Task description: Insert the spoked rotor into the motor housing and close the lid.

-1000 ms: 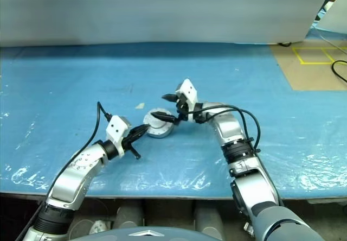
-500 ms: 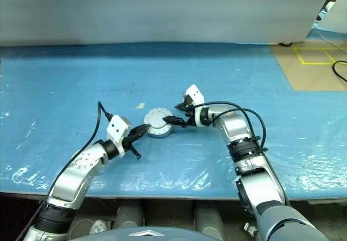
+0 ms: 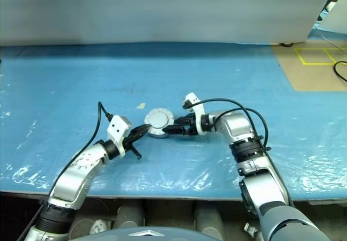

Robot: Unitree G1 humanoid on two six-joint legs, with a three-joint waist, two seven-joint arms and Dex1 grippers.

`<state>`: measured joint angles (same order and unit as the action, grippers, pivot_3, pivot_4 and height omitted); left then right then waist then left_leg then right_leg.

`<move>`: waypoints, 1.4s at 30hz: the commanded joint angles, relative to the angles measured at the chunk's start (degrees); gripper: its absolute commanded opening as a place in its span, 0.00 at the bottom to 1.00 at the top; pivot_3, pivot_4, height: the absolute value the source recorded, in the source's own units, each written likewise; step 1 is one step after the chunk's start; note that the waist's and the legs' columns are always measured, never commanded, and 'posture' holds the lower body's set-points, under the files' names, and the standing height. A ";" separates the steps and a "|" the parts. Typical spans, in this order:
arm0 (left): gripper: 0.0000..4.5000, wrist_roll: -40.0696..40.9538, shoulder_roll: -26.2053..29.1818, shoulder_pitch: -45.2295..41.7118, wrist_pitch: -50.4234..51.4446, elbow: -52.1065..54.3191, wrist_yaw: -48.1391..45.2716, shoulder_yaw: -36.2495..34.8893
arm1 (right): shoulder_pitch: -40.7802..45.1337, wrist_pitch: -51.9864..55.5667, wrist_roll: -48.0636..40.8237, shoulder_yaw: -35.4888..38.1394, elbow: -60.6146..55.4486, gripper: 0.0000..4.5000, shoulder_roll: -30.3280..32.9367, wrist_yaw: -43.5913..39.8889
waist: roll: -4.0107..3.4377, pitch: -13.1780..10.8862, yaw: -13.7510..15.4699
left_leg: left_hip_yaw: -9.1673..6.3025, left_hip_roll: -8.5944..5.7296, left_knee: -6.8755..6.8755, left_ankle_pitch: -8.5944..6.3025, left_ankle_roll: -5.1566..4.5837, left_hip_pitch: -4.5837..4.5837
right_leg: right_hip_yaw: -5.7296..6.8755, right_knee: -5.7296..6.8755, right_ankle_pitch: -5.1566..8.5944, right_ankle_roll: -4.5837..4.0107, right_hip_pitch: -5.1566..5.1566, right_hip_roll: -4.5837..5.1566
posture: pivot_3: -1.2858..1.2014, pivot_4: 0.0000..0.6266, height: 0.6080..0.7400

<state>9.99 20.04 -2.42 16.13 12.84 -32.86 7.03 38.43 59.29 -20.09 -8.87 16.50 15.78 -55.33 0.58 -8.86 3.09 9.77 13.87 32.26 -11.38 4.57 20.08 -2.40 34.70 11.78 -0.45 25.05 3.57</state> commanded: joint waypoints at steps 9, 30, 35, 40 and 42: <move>0.00 -1.09 -0.05 1.40 1.89 -1.20 0.09 2.71 | 7.57 19.65 -13.74 21.35 7.20 0.99 -11.23 8.91 | -0.08 -0.06 -0.24 | 0.00 0.00 -0.05 0.02 0.05 0.04 | -0.01 0.01 0.00 0.00 0.10 -0.01 | 0.52 0.24 1.00; 0.00 -1.12 0.13 1.87 2.06 -0.89 0.28 2.54 | 0.85 13.61 -11.74 8.78 2.59 0.16 -7.89 9.33 | -0.23 -0.07 0.02 | 0.01 -0.08 -0.12 0.03 0.06 0.10 | 0.05 0.00 0.05 0.08 0.12 0.23 | 0.52 0.24 1.00; 0.00 -1.14 0.24 1.96 2.07 -0.87 0.26 2.45 | 0.82 10.45 -11.55 7.56 2.46 0.16 -7.74 8.98 | -0.23 -0.08 -0.11 | 0.01 -0.09 -0.12 0.03 0.07 0.29 | 0.07 -0.01 0.05 0.09 0.27 0.21 | 0.52 0.24 1.00; 0.00 -0.99 0.04 1.74 1.53 -0.81 0.49 1.99 | 0.87 6.43 -11.23 8.30 3.40 0.16 -8.16 10.28 | -0.22 -0.09 -0.12 | 0.01 -0.08 -0.12 0.03 0.06 0.29 | 0.07 -0.01 0.06 0.09 0.27 0.22 | 0.52 0.24 1.00; 0.00 -0.81 0.09 1.52 1.45 -0.65 0.42 1.80 | 0.94 5.88 -11.31 8.10 3.62 0.16 -8.01 10.23 | -0.22 -0.09 -0.12 | 0.01 -0.08 -0.12 0.03 0.06 0.29 | 0.07 -0.01 0.06 0.09 0.27 0.22 | 0.52 0.24 1.00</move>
<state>8.98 20.02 -0.64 18.06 11.07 -32.31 9.23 38.60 66.21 -31.02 -1.09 20.29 7.92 -44.87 0.36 -8.95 2.97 9.78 13.79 32.15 -11.35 4.64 20.37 -2.33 34.68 11.84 -0.36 25.32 3.78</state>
